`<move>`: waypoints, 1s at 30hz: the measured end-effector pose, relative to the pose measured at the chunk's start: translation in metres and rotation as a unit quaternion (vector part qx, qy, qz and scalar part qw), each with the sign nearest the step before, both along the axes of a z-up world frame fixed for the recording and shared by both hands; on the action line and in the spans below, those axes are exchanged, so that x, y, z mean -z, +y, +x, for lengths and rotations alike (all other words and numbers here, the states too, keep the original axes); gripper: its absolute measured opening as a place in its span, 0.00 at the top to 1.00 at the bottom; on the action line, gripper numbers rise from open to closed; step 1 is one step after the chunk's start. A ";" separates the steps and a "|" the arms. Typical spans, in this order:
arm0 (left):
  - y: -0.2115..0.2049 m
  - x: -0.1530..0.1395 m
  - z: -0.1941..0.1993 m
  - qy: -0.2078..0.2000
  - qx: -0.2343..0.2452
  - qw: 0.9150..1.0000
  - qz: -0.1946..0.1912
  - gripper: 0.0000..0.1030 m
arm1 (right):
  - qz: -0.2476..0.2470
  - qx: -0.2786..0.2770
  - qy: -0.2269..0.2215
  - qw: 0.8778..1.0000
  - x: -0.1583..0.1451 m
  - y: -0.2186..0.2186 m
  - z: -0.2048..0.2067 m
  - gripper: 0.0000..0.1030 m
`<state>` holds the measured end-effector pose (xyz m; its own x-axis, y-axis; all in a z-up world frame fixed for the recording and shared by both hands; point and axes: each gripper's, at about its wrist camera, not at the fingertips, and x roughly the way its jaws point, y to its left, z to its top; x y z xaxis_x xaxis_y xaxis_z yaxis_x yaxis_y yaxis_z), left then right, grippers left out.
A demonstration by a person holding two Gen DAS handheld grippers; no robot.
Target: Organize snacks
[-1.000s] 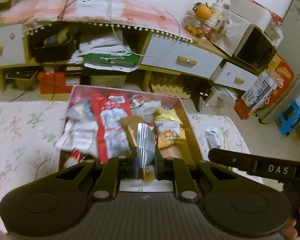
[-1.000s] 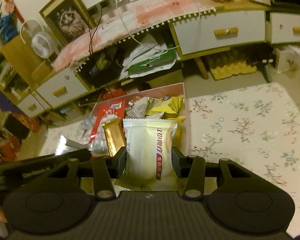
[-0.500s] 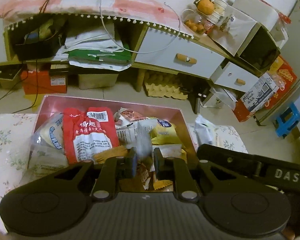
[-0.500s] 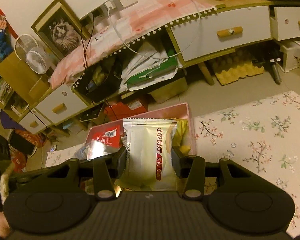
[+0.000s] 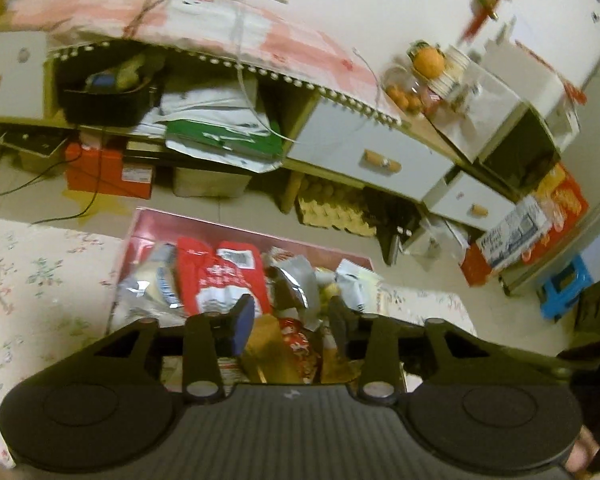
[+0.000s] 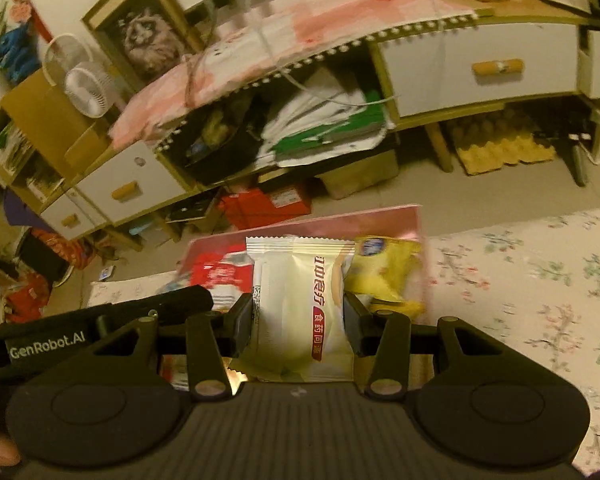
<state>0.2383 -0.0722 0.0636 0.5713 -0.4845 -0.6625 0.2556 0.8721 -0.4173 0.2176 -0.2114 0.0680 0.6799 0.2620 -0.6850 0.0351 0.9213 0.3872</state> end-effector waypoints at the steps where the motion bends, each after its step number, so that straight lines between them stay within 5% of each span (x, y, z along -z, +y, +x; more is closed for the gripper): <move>1: 0.003 0.000 -0.001 0.000 -0.006 1.000 0.001 0.48 | -0.002 -0.005 -0.002 1.000 0.000 0.004 0.002 0.58; 7: 0.015 0.003 -0.004 0.003 -0.023 0.999 0.024 0.45 | -0.040 -0.013 0.010 0.999 0.007 0.023 0.010 0.55; 18: 0.022 0.000 -0.011 -0.005 -0.028 0.999 0.043 0.39 | -0.019 0.014 0.015 1.000 0.005 0.009 0.001 0.50; 30: 0.032 -0.022 -0.062 -0.020 -0.050 0.990 0.131 0.33 | -0.037 0.017 0.023 0.999 -0.012 0.015 -0.037 0.48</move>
